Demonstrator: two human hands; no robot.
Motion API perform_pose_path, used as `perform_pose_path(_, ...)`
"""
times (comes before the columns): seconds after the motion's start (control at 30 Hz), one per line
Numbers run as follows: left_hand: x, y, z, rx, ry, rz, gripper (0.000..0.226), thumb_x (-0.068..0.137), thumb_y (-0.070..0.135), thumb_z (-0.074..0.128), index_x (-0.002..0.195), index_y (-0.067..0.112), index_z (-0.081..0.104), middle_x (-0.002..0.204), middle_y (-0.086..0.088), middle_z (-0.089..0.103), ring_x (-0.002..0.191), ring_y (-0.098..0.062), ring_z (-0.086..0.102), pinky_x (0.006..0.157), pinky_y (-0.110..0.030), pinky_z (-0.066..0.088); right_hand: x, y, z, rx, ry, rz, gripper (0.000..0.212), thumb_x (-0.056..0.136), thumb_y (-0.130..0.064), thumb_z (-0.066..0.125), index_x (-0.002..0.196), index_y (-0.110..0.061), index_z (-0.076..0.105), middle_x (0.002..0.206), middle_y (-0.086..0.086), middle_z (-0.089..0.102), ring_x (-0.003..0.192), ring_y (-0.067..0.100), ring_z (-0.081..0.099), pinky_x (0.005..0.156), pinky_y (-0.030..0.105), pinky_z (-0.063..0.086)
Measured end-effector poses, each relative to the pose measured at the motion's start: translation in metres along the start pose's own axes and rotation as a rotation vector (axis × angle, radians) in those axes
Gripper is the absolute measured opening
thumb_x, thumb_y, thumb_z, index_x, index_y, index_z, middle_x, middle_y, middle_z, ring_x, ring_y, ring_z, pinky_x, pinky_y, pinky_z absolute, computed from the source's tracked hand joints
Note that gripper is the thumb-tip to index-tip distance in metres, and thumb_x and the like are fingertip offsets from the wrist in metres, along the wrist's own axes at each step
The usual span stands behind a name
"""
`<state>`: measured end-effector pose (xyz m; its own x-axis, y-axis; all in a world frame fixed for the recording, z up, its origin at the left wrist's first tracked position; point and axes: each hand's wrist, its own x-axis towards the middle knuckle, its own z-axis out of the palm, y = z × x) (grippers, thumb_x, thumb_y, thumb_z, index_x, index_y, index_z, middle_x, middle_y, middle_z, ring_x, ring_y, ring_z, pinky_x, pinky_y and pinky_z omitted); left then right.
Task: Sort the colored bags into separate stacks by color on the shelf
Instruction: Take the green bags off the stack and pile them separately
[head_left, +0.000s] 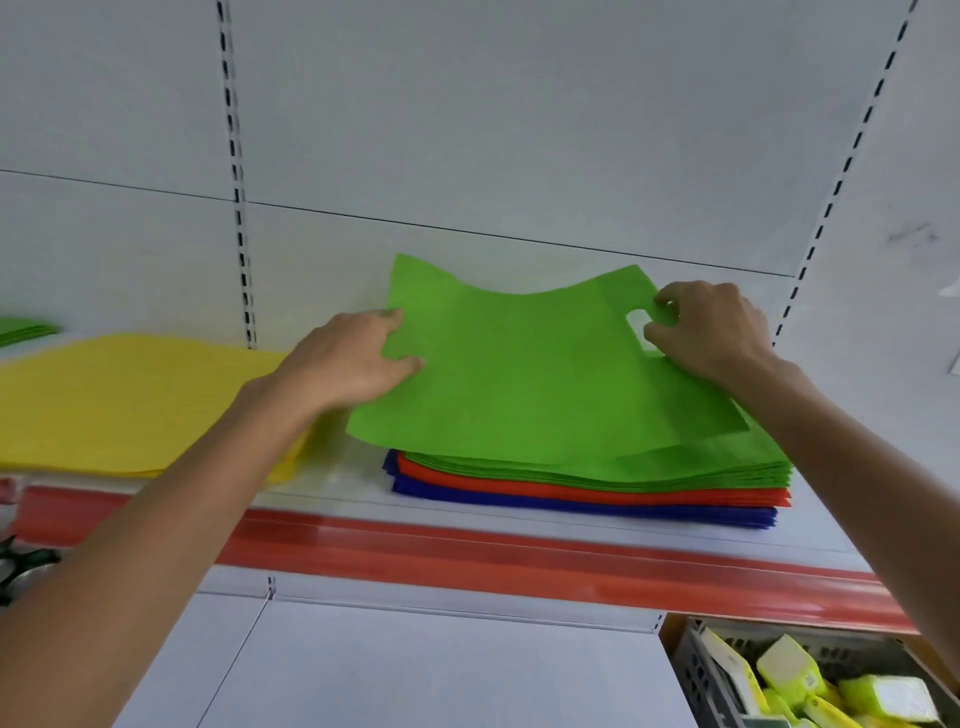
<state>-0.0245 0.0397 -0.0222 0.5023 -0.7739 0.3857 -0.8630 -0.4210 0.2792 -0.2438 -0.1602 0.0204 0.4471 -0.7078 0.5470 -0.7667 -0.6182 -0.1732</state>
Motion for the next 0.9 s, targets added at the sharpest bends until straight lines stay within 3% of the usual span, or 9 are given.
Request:
perform_pose_path(0.4, -0.028, -0.198, -0.078, 0.069, 0.021, 0.063, 0.065, 0.091, 0.044, 0.047, 0.145, 0.012, 0.029, 0.152, -0.004, 0.026, 0.139, -0.024, 0.029, 0.112, -0.038, 0.027, -0.03, -0.194, 0.023, 0.007, 0.033, 0.016, 0.038, 0.087, -0.028, 0.057, 0.123, -0.015, 0.059, 0.118, 0.017, 0.06, 0.108, 0.037, 0.055, 0.083, 0.037, 0.041)
perform_pose_path(0.63, -0.041, -0.306, -0.121, -0.02, -0.01, 0.04, 0.061, 0.092, 0.039, 0.049, 0.144, 0.013, 0.032, 0.151, -0.004, 0.028, 0.139, -0.018, 0.029, 0.11, -0.023, 0.02, -0.045, -0.299, 0.041, 0.015, 0.002, 0.028, 0.038, 0.087, -0.032, 0.057, 0.122, -0.017, 0.059, 0.117, 0.014, 0.062, 0.106, 0.035, 0.056, 0.082, 0.035, 0.042)
perform_pose_path(0.9, -0.054, -0.394, -0.152, -0.08, 0.08, -0.055, 0.059, 0.092, 0.036, 0.051, 0.143, 0.013, 0.034, 0.15, -0.006, 0.03, 0.139, -0.018, 0.028, 0.111, -0.023, 0.018, -0.038, -0.392, 0.059, -0.008, -0.018, -0.109, 0.037, 0.088, -0.035, 0.055, 0.12, -0.017, 0.059, 0.114, 0.014, 0.063, 0.104, 0.035, 0.057, 0.071, 0.032, 0.032)
